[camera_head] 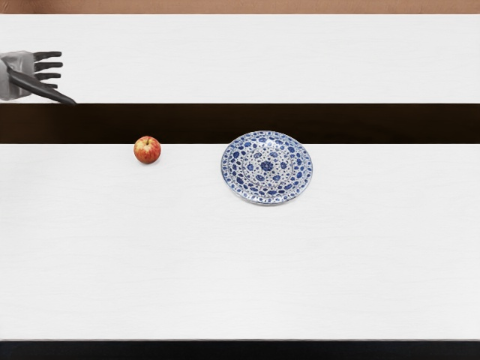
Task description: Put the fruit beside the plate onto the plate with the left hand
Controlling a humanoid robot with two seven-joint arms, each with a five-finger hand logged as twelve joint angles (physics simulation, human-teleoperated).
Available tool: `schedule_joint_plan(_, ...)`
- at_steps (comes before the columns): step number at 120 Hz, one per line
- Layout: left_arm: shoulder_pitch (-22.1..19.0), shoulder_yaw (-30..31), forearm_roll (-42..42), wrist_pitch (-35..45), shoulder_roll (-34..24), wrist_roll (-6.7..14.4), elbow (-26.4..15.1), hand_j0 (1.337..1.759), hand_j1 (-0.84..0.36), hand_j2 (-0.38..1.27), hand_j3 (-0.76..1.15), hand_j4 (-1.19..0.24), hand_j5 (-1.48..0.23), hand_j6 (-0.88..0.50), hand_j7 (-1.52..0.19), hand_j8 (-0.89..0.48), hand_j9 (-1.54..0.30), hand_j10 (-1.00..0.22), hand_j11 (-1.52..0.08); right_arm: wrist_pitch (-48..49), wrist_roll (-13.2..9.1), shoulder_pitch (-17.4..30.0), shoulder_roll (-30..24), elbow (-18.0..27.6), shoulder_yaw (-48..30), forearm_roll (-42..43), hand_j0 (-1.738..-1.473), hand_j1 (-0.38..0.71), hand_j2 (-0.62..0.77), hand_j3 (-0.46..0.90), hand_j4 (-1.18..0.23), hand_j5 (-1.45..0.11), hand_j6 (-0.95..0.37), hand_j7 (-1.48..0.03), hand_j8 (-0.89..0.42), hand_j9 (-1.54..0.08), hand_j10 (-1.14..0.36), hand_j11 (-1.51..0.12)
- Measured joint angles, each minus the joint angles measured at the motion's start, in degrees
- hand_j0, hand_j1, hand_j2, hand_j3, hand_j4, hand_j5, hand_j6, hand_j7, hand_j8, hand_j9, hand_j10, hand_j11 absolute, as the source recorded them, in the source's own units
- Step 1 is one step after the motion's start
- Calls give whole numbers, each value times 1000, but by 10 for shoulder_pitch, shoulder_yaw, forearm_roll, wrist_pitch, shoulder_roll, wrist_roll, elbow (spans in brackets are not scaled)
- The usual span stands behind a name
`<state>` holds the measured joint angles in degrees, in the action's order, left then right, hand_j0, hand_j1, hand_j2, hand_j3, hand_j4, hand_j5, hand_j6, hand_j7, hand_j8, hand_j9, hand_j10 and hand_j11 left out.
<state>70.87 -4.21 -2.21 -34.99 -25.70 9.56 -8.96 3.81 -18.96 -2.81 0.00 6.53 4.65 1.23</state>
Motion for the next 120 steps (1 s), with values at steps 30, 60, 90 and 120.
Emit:
schedule_joint_plan(30, 1, 0, -2, 0, 1, 18, 0, 1658, 343, 1, 0, -7, -7, -7, -7, -6, -7, -6, -7, -2, 1, 33, 0, 0, 0, 0, -1658, -349, 0, 0, 0, 0, -1, 0, 0, 0, 0, 0)
schedule_joint_plan(60, 57, 46, -13, 0, -43, 61, -54, 1658, 343, 1, 0, -5, -7, -5, -7, -5, -7, -5, -7, -2, 2, 44, 0, 0, 0, 0, -1658, -349, 0, 0, 0, 0, 0, 0, 0, 0, 0, 0)
schedule_joint_plan(90, 146, 267, 37, 0, -42, 28, -217, 1658, 342, 1, 0, -8, -8, -8, -8, -8, -8, -7, -8, -2, 2, 45, 0, 0, 0, 0, -1658, -349, 0, 0, 0, 0, -1, 0, -1, 0, 0, 0)
schedule_joint_plan(120, 187, 400, 76, 89, -3, -11, -331, 1658, 334, 3, 0, -14, -17, -14, -16, -14, -16, -13, -16, -3, 2, 45, 0, 0, 0, 0, -1658, -349, 0, 0, 0, 0, -1, 0, 0, 0, 0, 0)
